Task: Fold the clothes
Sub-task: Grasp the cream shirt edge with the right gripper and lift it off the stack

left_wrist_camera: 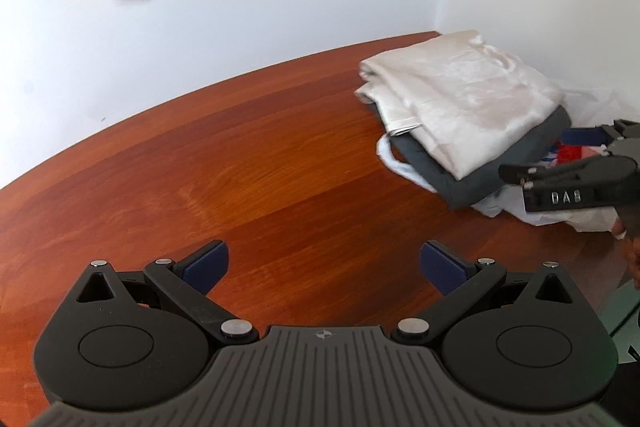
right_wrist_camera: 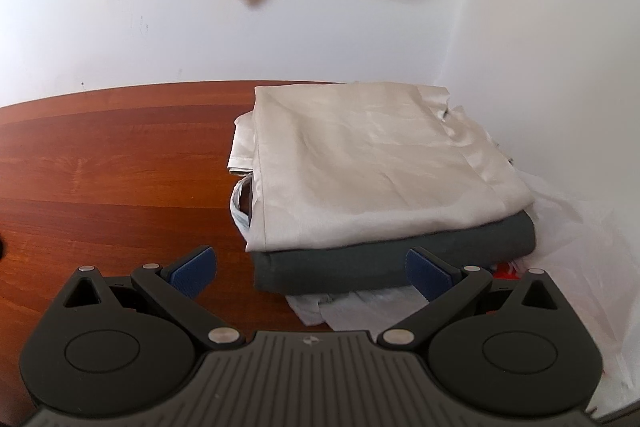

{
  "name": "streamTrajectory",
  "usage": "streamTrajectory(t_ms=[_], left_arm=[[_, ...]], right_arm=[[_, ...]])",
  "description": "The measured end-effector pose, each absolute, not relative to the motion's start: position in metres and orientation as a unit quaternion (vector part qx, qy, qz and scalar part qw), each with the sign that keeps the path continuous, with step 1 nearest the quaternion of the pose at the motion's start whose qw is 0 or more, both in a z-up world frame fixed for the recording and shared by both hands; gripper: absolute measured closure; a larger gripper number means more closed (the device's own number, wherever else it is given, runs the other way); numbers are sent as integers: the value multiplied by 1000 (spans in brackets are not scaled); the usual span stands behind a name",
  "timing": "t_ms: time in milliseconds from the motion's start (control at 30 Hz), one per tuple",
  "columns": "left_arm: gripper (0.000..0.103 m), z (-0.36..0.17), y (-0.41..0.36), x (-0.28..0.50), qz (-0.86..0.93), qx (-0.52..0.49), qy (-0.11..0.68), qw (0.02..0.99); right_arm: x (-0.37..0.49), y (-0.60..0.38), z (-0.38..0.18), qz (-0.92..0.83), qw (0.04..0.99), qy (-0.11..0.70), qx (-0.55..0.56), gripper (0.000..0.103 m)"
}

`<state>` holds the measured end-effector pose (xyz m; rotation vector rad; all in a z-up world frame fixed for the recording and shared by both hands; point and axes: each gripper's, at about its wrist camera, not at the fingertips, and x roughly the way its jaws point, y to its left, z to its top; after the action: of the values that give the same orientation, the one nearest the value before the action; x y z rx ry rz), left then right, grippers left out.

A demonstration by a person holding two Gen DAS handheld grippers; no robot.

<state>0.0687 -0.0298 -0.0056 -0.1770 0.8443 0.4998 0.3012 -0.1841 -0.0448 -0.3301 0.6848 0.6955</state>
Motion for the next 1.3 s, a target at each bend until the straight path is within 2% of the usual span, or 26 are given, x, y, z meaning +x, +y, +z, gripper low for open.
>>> streamTrajectory(t_ms=[200,333,467,667,800,833,867,900,933,1067,1300], left_arm=[[0,-6,-25,55,263,-95,404,871],[0,-8,-22,49,275,-105,403,866],[0,-9,-20,42,283,-112,404,863],[0,-10,-15,33,296,-124,409,854],[0,-11,-12,28,302,-128,411,850],[0,-11,-11,26,303,-129,411,850],[0,-11,-10,26,304,-130,412,849],[0,-11,-10,25,304,-131,412,849],[0,-12,-9,24,304,-132,413,848],[0,-14,-6,19,305,-135,413,847],[0,-16,3,6,298,-142,409,851]], right_arm=[[325,-169,-54,345,864,323,-173,1],[339,-161,-62,352,857,327,-187,6],[352,-154,-70,360,849,332,-199,19],[365,-141,-82,364,841,336,-219,32],[372,-139,-86,358,843,333,-223,54],[373,-140,-86,359,843,334,-221,57],[374,-141,-85,359,844,335,-218,68],[375,-142,-85,360,844,335,-215,86],[374,-142,-84,363,843,337,-211,94],[366,-140,-80,377,837,337,-207,100],[336,-123,-69,414,823,334,-199,101]])
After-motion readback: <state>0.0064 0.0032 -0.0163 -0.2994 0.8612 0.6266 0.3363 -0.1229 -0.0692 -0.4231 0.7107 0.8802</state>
